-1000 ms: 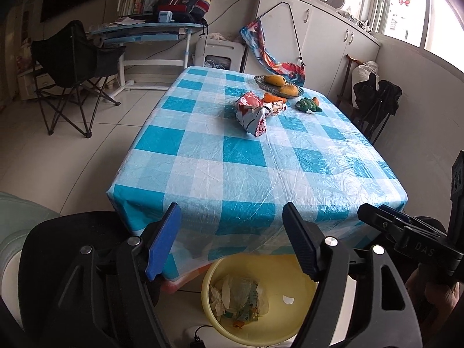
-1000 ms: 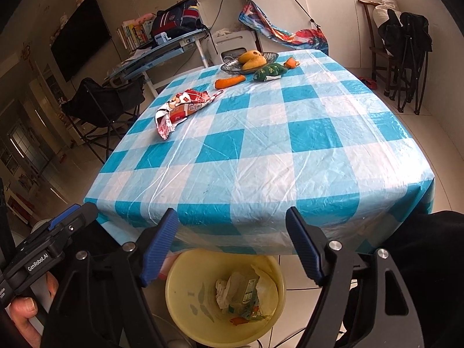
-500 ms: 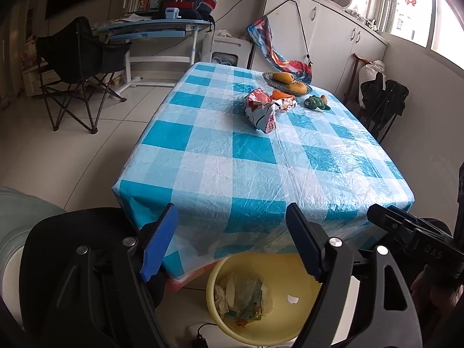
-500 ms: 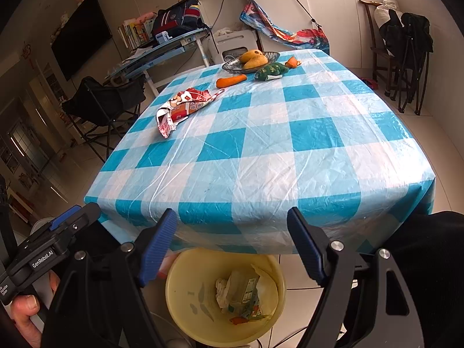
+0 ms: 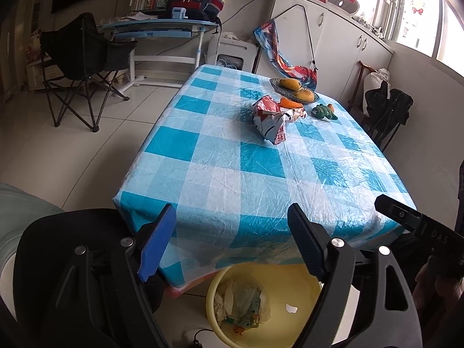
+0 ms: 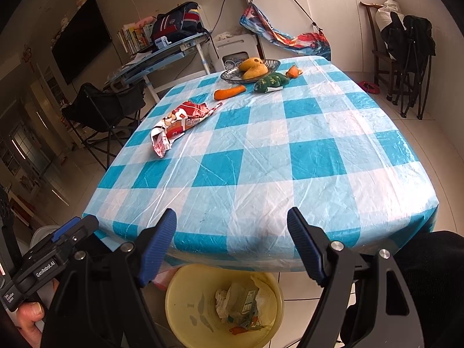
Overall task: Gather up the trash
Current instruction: 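Move both tools over the table toward the red snack bag and carrot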
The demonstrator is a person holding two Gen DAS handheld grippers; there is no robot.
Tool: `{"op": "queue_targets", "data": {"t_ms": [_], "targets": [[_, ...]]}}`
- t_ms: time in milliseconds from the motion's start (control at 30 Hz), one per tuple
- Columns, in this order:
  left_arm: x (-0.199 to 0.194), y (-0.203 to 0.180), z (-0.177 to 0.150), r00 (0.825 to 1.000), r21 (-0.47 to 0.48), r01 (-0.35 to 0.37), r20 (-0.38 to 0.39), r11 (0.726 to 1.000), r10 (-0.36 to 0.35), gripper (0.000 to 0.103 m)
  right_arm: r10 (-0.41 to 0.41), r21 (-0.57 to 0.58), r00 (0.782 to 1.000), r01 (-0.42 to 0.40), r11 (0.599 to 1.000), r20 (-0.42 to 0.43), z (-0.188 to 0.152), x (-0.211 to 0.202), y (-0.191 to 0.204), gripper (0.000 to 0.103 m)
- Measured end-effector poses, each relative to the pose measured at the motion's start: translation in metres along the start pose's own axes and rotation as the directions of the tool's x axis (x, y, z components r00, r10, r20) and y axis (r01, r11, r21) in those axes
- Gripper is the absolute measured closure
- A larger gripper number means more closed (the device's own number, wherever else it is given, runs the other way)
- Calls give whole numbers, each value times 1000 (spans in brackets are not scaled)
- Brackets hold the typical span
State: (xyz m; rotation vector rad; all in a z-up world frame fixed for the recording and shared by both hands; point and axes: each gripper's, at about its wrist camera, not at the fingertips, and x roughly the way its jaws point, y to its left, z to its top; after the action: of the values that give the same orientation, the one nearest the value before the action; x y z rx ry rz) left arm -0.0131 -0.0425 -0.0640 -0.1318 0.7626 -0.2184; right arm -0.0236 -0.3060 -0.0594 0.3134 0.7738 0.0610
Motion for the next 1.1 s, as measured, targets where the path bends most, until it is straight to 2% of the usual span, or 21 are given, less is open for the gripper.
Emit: {"op": "queue_targets", "data": {"t_ms": [133, 267, 433, 633, 767, 867, 967, 1033, 1100], "targets": [[4, 2, 12, 1000, -10, 5, 12, 1000, -5, 26, -1, 28, 1000, 0, 1000, 11, 40, 18, -8, 27], [13, 8, 19, 1000, -42, 8, 3, 999, -8, 24, 30, 125, 999, -34, 992, 30, 90, 43, -22, 27], [24, 16, 36, 1000, -89, 23, -1, 996, -23, 24, 18, 234, 1000, -19, 972, 9, 140, 90, -47, 27], [43, 19, 63, 998, -120, 57, -3, 991, -58, 24, -10, 338, 999, 22, 941, -36, 168, 137, -73, 28], [58, 19, 80, 997, -132, 74, -2, 988, -75, 24, -44, 344, 998, 58, 937, -48, 180, 155, -78, 29], [69, 18, 91, 997, -128, 77, 1, 989, -77, 24, -95, 225, 996, 93, 970, -3, 190, 151, -60, 30], [80, 19, 97, 997, -136, 82, -6, 987, -83, 24, -46, -13, 999, 46, 999, 28, 194, 153, -21, 30], [87, 19, 99, 996, -145, 86, -17, 986, -89, 24, -28, -176, 1000, 26, 984, -7, 196, 166, 4, 31], [91, 18, 99, 995, -145, 89, -21, 986, -93, 24, -24, -308, 997, 0, 951, -72, 195, 181, 23, 39]]}}
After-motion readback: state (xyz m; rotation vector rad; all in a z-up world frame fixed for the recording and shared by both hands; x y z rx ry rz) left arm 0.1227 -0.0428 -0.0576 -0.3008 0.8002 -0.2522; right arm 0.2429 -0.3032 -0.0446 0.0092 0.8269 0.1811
